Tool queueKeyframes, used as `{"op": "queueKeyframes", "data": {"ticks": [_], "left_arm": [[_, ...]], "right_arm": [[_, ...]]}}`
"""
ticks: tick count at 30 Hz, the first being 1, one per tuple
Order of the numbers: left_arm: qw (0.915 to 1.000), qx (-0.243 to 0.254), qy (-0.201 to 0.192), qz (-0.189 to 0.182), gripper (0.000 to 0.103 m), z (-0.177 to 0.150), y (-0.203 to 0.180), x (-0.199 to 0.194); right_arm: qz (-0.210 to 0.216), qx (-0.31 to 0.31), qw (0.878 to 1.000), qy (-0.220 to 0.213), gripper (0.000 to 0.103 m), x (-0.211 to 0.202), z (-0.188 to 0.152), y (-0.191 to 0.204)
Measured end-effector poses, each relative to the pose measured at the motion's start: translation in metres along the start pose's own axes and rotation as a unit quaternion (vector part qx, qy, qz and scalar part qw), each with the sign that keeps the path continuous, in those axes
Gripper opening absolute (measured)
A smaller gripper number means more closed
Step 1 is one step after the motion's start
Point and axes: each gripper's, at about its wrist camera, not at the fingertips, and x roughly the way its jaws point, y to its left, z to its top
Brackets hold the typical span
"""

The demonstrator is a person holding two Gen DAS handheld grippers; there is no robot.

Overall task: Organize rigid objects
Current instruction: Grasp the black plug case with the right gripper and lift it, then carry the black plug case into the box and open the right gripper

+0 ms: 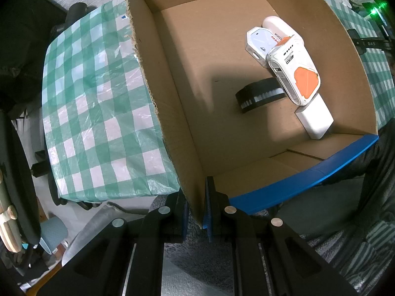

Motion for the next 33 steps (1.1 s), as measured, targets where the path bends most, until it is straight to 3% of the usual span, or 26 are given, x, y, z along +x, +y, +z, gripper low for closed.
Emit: {"op": "queueKeyframes", "data": {"ticks": [15, 24, 33], "left_arm": [[1.0, 0.002, -0.006, -0.005, 0.01, 0.0, 0.001, 0.002], [1.0, 0.001, -0.008, -0.005, 0.01, 0.0, 0.003, 0.002], [1.0, 0.002, -0.008, -0.004, 0.01, 0.0, 0.004, 0.002]], "right_arm": [[0.023, -0.038, 0.999, -0.01, 0.037, -0.076, -0.006, 0.039], [0.057, -0.088, 0.994, -0.024, 0.037, -0.115, 0.002, 0.085], [0.093, -0.129, 0.986, -0.045, 0.037, -0.15, 0.017, 0.154]]}}
